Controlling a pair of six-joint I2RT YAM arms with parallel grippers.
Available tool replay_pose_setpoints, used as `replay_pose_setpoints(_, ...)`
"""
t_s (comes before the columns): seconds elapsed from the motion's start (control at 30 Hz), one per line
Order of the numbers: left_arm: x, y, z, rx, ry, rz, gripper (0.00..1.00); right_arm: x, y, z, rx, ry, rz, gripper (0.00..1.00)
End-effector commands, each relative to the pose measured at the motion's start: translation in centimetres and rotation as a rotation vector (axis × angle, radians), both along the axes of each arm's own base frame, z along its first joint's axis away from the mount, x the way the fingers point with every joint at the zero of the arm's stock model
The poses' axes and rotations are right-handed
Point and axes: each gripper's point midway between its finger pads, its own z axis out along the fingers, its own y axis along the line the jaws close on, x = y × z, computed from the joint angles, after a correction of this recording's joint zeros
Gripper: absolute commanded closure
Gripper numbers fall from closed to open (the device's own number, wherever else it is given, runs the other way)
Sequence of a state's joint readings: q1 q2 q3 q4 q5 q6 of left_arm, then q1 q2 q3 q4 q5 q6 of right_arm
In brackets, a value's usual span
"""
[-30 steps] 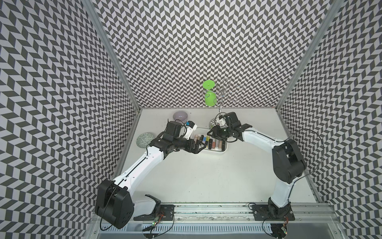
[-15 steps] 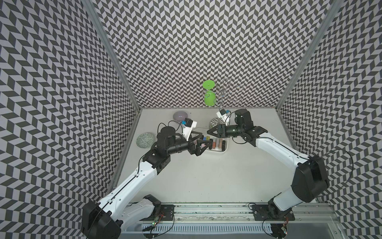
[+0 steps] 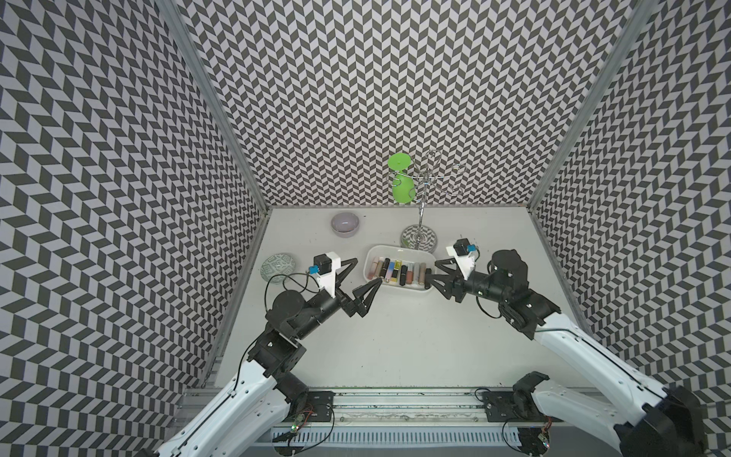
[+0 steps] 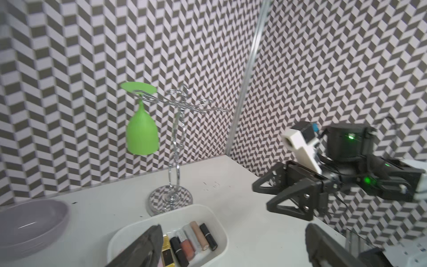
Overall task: Put the lipstick into the storage box
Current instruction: Reset both arms
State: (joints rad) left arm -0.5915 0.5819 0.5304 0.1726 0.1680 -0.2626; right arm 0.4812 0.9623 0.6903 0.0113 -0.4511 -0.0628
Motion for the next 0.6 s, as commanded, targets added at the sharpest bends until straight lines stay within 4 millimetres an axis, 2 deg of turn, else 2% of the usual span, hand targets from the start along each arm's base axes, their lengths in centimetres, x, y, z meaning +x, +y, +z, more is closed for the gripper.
replay_pose_setpoints(0.0, 1.3, 3.8, -1.5, 0.022, 0.010, 0.232, 0.01, 1.8, -3.8, 3.1, -0.054, -0.307, -0.225, 0.32)
replay_pose_setpoints(0.07, 1.6, 4.8, -2.6, 0.035, 0.031, 0.289, 0.01, 2.1, -5.6, 3.0, -0.080, -0.347, -0.323, 0.30)
replay_pose_setpoints(0.1, 1.3, 5.8, -2.3, 0.016, 0.018, 0.327, 0.01, 2.3, -6.4, 3.0, -0.094, -0.361, -0.367, 0.30)
replay_pose_setpoints(0.33, 2.8, 11.1, -5.0, 0.047, 0.101, 0.646, 0.01, 3.6, -11.3, 1.8, -0.157, -0.375, -0.635, 0.30)
replay_pose_setpoints(0.47, 3.5, 13.1, -7.2, 0.173, 0.129, 0.793, 0.01, 4.5, -14.3, -0.4, -0.218, -0.347, -0.799, 0.27)
replay_pose_setpoints(0.57, 4.1, 13.4, -8.3, 0.272, 0.103, 0.828, 0.01, 5.1, -15.4, -2.4, -0.223, -0.312, -0.841, 0.27)
